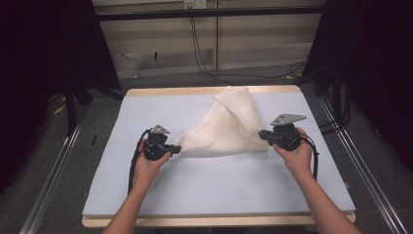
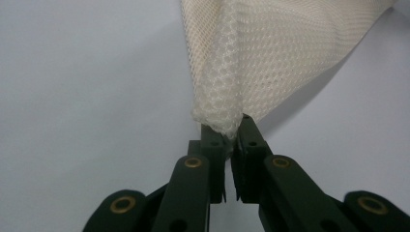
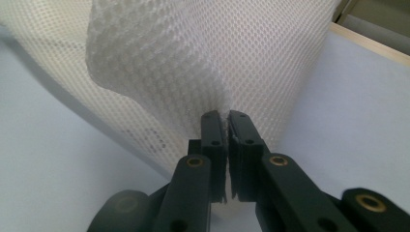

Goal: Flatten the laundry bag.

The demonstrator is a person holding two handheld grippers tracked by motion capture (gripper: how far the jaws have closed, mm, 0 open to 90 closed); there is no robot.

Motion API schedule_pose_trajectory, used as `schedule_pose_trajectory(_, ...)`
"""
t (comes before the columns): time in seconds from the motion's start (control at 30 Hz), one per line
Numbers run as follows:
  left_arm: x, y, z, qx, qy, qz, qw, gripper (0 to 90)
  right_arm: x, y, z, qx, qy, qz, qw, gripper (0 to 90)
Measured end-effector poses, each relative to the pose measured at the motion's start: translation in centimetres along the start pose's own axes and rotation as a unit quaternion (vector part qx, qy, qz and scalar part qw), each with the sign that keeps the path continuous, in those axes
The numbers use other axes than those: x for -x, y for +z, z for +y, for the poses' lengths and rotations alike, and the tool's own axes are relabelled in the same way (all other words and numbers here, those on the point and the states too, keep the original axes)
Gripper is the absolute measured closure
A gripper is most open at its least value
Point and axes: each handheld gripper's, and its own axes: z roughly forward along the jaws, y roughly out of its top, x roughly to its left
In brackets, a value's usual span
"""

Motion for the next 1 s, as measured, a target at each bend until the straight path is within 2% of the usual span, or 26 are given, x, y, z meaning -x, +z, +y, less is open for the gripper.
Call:
schedule_pose_trajectory(0.03,-0.2,-0.1,-0.1,-0.002,0.004,0.006,1.0,85.0,0.5,-0.3,-0.5,0.003,0.016,0.001,0.9999,86.1)
schedule_pose_trajectory(0.1,-0.3,-0.2,-0.3,0.0,0.0,0.009,1.0,84.9,0.9,-0.5,-0.9,0.004,0.03,-0.004,0.9995,86.1)
schedule_pose_trajectory(0.23,-0.5,-0.4,-0.4,-0.005,0.002,0.018,0.9998,85.0,1.6,-1.0,-1.6,0.008,0.041,-0.011,0.999,86.0)
schedule_pose_trajectory(0.57,-0.6,-0.5,-0.5,-0.004,0.004,0.02,0.9998,84.9,3.2,-1.7,-3.7,0.016,0.087,-0.025,0.9958,85.9)
schedule_pose_trajectory(0.87,-0.6,-0.4,-0.6,-0.009,0.001,0.018,0.9998,84.8,3.8,-2.0,-5.1,0.016,0.121,-0.037,0.9919,84.1)
schedule_pose_trajectory(1.0,-0.7,-0.4,-0.7,-0.01,-0.005,0.022,0.9997,84.8,3.9,-2.2,-5.3,0.011,0.126,-0.041,0.9911,83.3)
